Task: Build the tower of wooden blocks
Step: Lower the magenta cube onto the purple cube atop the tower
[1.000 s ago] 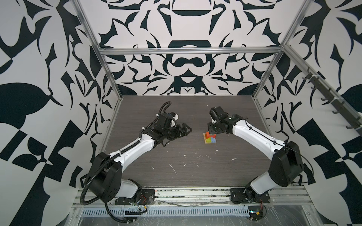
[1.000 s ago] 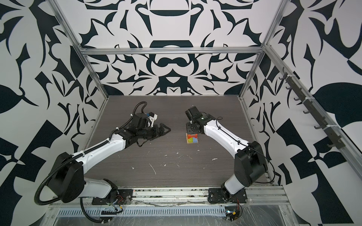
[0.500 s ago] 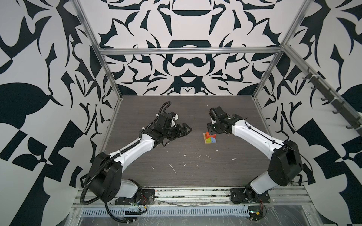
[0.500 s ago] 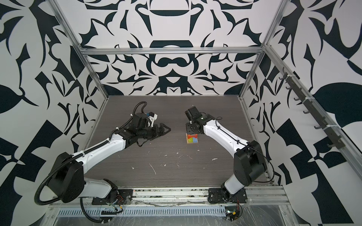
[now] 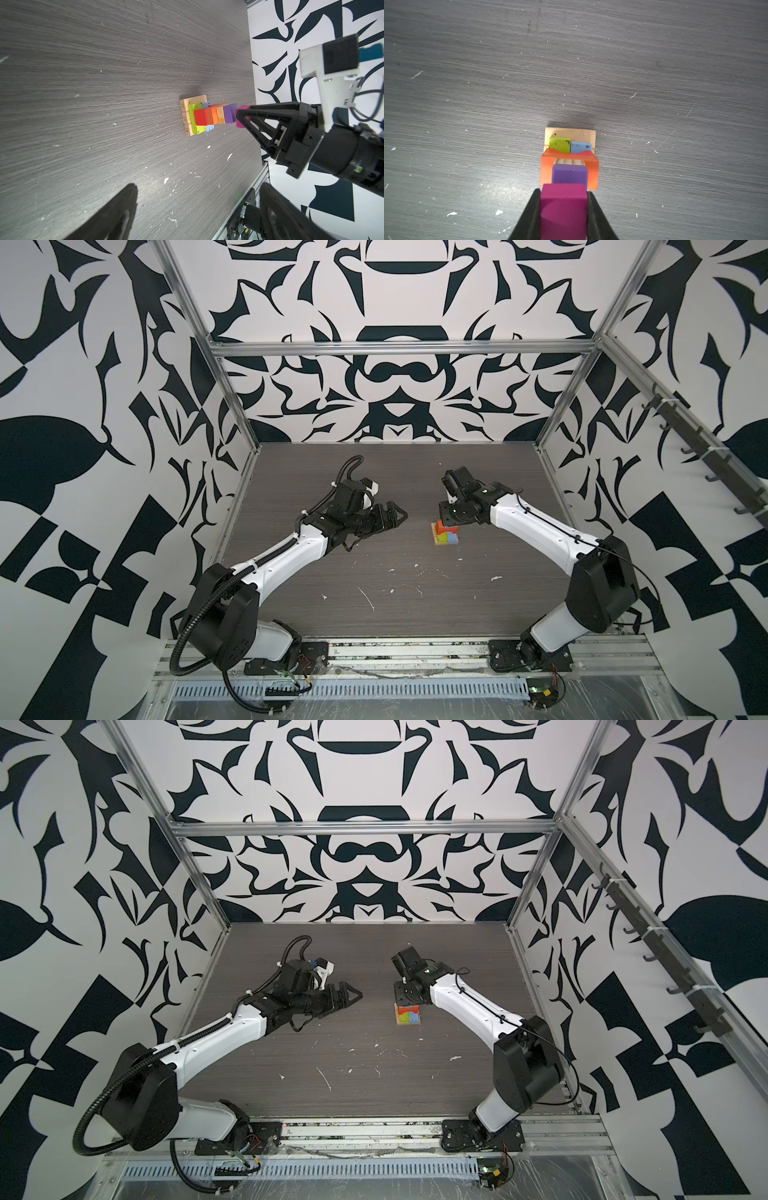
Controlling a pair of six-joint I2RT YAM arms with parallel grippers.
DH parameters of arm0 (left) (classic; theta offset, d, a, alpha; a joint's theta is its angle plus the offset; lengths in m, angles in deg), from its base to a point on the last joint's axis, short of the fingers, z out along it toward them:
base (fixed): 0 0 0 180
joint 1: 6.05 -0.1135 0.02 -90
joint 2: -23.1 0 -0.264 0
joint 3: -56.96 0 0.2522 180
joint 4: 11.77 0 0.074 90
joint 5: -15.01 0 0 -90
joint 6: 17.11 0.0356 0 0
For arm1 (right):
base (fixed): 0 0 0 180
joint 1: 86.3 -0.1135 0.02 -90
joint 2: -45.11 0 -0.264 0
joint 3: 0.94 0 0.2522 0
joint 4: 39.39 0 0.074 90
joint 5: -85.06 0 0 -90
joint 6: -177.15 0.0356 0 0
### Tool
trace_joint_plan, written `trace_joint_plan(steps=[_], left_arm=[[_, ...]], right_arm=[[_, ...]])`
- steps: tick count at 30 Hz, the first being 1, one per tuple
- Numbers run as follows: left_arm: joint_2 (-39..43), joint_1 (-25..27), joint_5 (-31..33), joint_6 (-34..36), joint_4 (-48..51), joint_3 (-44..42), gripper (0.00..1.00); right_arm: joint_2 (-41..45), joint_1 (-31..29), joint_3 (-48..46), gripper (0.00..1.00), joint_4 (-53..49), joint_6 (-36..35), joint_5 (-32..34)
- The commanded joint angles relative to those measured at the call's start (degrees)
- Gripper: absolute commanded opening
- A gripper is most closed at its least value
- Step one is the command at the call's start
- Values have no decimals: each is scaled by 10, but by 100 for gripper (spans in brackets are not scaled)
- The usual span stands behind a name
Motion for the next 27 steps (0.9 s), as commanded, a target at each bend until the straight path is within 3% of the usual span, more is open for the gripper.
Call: trace_joint_plan(steps=[1,27], left_arm=[[9,-2,-1,-1,-1,-7,94],[12,-2,0,-1,-1,-10,95]], right_arm=[[1,2,8,30,5,4,8],[-5,6,13,30,9,3,7]])
